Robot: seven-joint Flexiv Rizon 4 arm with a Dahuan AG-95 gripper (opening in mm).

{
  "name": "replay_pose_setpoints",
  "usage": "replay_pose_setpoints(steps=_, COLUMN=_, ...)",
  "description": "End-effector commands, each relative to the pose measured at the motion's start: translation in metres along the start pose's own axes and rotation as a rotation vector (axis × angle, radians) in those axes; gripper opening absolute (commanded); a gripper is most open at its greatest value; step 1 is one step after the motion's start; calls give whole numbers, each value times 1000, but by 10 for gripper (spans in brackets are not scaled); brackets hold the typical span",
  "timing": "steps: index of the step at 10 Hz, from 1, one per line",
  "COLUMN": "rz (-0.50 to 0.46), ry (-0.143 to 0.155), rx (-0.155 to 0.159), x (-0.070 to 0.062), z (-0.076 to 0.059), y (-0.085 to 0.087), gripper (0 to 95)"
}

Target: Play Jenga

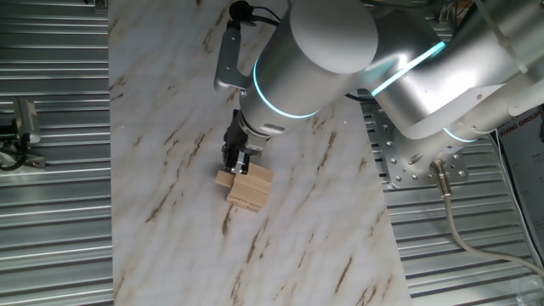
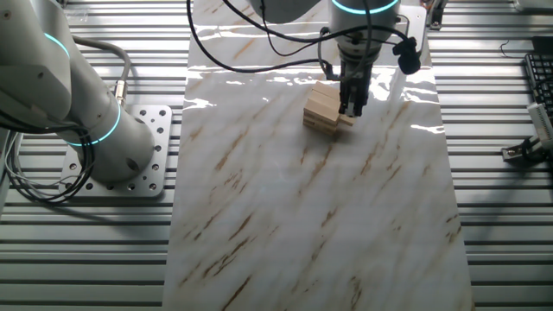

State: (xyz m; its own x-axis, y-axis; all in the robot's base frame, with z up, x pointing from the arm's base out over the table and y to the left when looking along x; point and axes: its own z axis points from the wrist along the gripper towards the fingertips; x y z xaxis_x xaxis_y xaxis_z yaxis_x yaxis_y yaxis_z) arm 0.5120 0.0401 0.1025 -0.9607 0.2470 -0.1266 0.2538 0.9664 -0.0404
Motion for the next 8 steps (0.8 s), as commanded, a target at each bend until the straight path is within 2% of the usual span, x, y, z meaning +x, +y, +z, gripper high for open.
replay_pose_setpoints(steps=1, rz=-38, ry=10, rx=-1, x=0, z=0, y=1, gripper=0)
replay_pose_setpoints(steps=3, rz=-113, ry=10, rx=-21, x=0, z=0, y=1, gripper=0)
replay_pose_setpoints(steps=5, rz=-137, ry=24, rx=-81, x=0, z=0, y=1, gripper=0)
replay_pose_setpoints(steps=8, rz=-98, ry=50, rx=-94, x=0, z=0, y=1, gripper=0)
